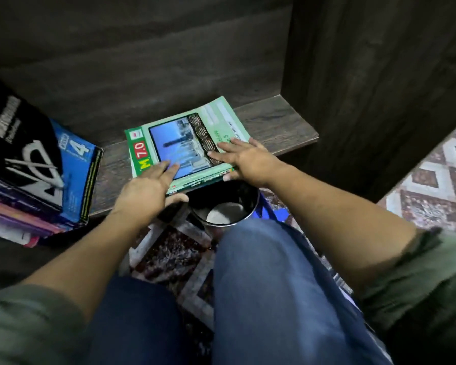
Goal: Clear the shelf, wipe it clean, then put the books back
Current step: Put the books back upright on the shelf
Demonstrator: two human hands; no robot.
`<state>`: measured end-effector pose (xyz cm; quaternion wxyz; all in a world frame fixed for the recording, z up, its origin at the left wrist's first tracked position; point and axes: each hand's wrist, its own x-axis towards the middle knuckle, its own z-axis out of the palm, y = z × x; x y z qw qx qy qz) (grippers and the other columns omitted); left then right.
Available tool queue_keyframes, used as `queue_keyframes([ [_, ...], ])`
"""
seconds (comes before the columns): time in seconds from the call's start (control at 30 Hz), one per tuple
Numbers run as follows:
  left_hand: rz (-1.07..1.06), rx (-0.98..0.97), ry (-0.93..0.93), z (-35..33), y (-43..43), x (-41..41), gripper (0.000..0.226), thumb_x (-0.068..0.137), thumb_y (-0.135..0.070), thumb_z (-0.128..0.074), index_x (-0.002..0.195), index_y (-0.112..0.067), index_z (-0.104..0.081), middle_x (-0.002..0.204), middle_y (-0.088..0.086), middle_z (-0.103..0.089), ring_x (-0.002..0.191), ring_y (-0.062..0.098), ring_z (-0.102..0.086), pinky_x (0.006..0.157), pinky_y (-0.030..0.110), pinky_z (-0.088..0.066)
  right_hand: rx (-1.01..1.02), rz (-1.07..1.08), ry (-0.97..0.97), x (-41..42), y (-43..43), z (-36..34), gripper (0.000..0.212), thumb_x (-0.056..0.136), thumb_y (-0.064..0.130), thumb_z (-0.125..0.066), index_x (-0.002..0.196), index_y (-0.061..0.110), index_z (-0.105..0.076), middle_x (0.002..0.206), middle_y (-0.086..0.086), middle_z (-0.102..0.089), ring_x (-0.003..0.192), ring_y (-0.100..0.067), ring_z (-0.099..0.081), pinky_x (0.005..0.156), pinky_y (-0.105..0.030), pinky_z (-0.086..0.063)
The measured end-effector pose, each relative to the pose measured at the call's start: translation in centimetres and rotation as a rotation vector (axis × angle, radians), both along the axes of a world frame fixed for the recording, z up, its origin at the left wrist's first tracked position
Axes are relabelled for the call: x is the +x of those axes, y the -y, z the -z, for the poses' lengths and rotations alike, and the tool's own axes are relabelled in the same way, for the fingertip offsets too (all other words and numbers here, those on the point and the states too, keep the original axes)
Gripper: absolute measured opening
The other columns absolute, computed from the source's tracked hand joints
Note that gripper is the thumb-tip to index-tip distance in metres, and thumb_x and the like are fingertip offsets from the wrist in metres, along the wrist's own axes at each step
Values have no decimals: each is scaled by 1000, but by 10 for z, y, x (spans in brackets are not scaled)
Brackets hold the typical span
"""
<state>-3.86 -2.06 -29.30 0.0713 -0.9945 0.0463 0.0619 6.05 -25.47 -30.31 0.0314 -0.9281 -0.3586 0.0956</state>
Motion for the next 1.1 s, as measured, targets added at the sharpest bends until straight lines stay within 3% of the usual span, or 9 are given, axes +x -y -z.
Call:
queue_keyframes([
  [0.13, -4, -69, -3, 8, -4, 10, 94, 77, -70, -23, 155, -17, -15, 161, 8, -15, 148, 24, -16, 119, 37, -20, 7, 29, 40, 9, -3, 12, 73, 95, 49, -51, 152, 43, -6, 163, 6, -1, 150, -20, 3, 118, -48, 1],
  [0.27, 9, -65, -63, -1, -4, 21, 93, 83, -69, -36, 156, -18, -6, 163, 6, -6, 149, 22, -10, 120, 35, -15, -4, 45, 4, 11, -7, 7, 73, 96, 46, -50, 153, 41, -4, 163, 4, 2, 150, -21, 5, 118, -49, 2],
  [0.43, -5, 279, -278, -35, 22, 27, 125, 67, -76, -65, 155, -17, 1, 162, 4, -5, 148, 25, -14, 117, 43, -24, 261, 145, 88, -13, 34, 13, 66, 95, 36, -58, 152, 27, -27, 160, -7, -20, 149, -27, -10, 119, -44, -9],
  [0.57, 100, 244, -160, -46, 86, 26, 94, 80, -54, -68, 152, -19, -18, 154, 6, -28, 140, 28, -32, 112, 43, -32, 524, 355, 60, -65, 121, 52, 49, 90, 22, -64, 137, 15, -53, 139, -13, -53, 130, -32, -46, 109, -39, -35],
  [0.67, 370, 58, -46, -53, 165, 24, 60, 88, -45, -60, 141, -24, -41, 138, 3, -46, 125, 27, -49, 101, 37, -43, 435, 528, -117, -114, 190, 91, 32, 91, 19, -61, 123, 15, -64, 120, -11, -65, 112, -30, -59, 96, -35, -45],
  [0.77, 661, -17, -39, -53, 251, 17, 47, 92, -44, -53, 136, -30, -46, 132, -2, -50, 123, 22, -49, 100, 37, -43, 272, 730, -295, -161, 248, 128, 29, 93, 21, -55, 121, 18, -64, 121, -8, -65, 111, -29, -60, 92, -34, -45],
  [0.97, 1251, 231, 108, -11, 376, 6, 25, 98, -22, -37, 114, -22, -56, 112, -2, -57, 109, 21, -54, 83, 34, -41, 173, 929, -439, -198, 314, 171, 30, 92, 27, -56, 122, 24, -62, 124, -9, -64, 110, -29, -60, 89, -34, -49],
  [1.03, 1307, 393, 49, 10, 397, 12, 24, 98, -16, -38, 108, -21, -59, 108, -2, -59, 105, 23, -54, 82, 33, -38, 148, 948, -466, -198, 328, 183, 31, 91, 27, -57, 123, 26, -61, 124, -9, -63, 108, -28, -61, 85, -34, -50],
  [1.1, 1280, 526, 58, 23, 414, 20, 15, 88, -16, -52, 87, -22, -66, 86, -3, -64, 84, 20, -59, 72, 29, -39, 122, 976, -462, -195, 340, 196, 33, 92, 26, -57, 125, 27, -60, 124, -9, -62, 108, -29, -61, 83, -34, -51],
])
